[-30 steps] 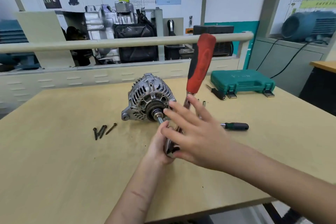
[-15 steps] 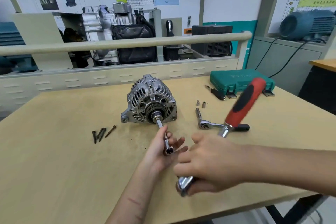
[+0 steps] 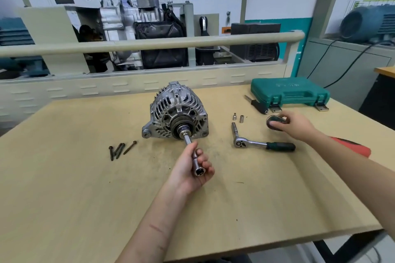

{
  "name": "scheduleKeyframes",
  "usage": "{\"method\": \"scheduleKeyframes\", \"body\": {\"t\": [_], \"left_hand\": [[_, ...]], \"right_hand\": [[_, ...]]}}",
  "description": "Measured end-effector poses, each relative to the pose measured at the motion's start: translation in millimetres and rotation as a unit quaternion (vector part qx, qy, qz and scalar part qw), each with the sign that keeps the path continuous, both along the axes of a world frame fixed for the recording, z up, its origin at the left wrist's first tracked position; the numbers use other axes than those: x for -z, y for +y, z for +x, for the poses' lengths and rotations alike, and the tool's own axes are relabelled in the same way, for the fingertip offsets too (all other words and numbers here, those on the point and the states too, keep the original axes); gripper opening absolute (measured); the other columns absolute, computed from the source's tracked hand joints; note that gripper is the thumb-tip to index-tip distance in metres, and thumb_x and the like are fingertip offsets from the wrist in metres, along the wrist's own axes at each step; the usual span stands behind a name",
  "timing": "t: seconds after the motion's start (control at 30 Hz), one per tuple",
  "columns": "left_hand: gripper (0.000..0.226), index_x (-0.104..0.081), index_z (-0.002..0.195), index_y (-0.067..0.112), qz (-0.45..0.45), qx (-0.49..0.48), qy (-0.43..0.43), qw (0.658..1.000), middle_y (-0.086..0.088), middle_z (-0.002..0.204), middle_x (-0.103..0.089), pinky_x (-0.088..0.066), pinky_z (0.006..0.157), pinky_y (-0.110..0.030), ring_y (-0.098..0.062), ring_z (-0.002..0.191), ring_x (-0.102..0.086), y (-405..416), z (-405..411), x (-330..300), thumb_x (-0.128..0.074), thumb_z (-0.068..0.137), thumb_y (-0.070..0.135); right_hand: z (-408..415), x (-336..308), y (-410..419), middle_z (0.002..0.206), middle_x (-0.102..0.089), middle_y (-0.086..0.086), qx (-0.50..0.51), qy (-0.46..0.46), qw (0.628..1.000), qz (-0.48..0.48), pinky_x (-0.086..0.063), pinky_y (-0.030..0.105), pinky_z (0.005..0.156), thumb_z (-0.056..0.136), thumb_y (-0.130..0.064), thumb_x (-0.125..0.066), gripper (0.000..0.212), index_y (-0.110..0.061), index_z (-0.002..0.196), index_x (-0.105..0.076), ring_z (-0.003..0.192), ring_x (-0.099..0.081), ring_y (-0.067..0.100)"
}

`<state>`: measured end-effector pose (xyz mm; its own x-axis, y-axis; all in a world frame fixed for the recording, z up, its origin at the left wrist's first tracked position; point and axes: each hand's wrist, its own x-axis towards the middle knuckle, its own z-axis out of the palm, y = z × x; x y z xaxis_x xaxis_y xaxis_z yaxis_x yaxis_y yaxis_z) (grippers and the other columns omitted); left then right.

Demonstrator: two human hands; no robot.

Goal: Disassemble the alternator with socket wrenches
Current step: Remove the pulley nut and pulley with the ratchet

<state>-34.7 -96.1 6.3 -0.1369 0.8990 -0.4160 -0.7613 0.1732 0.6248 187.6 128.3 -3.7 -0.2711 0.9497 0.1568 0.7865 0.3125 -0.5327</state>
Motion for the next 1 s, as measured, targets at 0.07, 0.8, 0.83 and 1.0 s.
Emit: {"method": "scheduleKeyframes", "body": {"t": [0.07, 0.8, 0.83, 1.0], "left_hand": [[0.039, -0.036, 0.059, 0.017, 0.000, 0.000, -0.001, 1.000, 0.006, 0.036, -0.034, -0.036, 0.037, -0.011, -0.009, 0.028, -0.035, 1.4, 0.3, 1.3, -0.042, 0.095, 0.032], [0.042, -0.057, 0.066, 0.009, 0.010, 0.000, 0.054, 0.998, -0.007, 0.058, -0.065, -0.046, 0.061, -0.030, -0.020, 0.058, -0.063, 9.3, 2.7, 6.9, -0.039, 0.096, 0.033], [0.042, -0.060, 0.074, 0.008, 0.009, 0.008, 0.077, 0.997, -0.010, 0.069, -0.069, -0.045, 0.069, -0.033, -0.021, 0.072, -0.064, 9.4, 1.8, 7.2, -0.037, 0.096, 0.034], [0.040, -0.063, 0.086, 0.009, -0.017, 0.033, 0.195, 0.980, -0.005, 0.084, -0.063, -0.046, 0.066, -0.026, -0.016, 0.074, -0.058, 10.9, -4.7, 14.4, -0.036, 0.096, 0.037]], "right_hand": [[-5.5, 12.0, 11.1, 0.098, -0.062, 0.009, 0.041, -0.049, 0.998, 0.023, -0.043, 0.037, 0.078, 0.084, -0.042, -0.061, 0.035, -0.015, 0.106, -0.058, 0.094, -0.056, 0.030], [-61.0, -15.1, -31.1, 0.101, -0.061, 0.012, -0.023, 0.015, 0.995, 0.094, -0.043, 0.030, 0.080, 0.094, -0.026, -0.048, 0.025, -0.009, 0.106, -0.061, 0.096, -0.054, 0.026], [-68.8, -16.7, -59.8, 0.082, -0.062, 0.007, -0.062, 0.112, 0.991, 0.030, -0.045, 0.025, 0.067, 0.095, -0.028, -0.047, 0.024, -0.009, 0.090, -0.061, 0.078, -0.057, 0.022], [-110.0, -6.5, -193.5, 0.060, -0.065, 0.006, -0.246, 0.320, 0.760, -0.510, -0.047, 0.020, 0.046, 0.098, -0.041, -0.028, 0.039, -0.009, 0.094, -0.049, 0.047, -0.060, 0.014]]}}
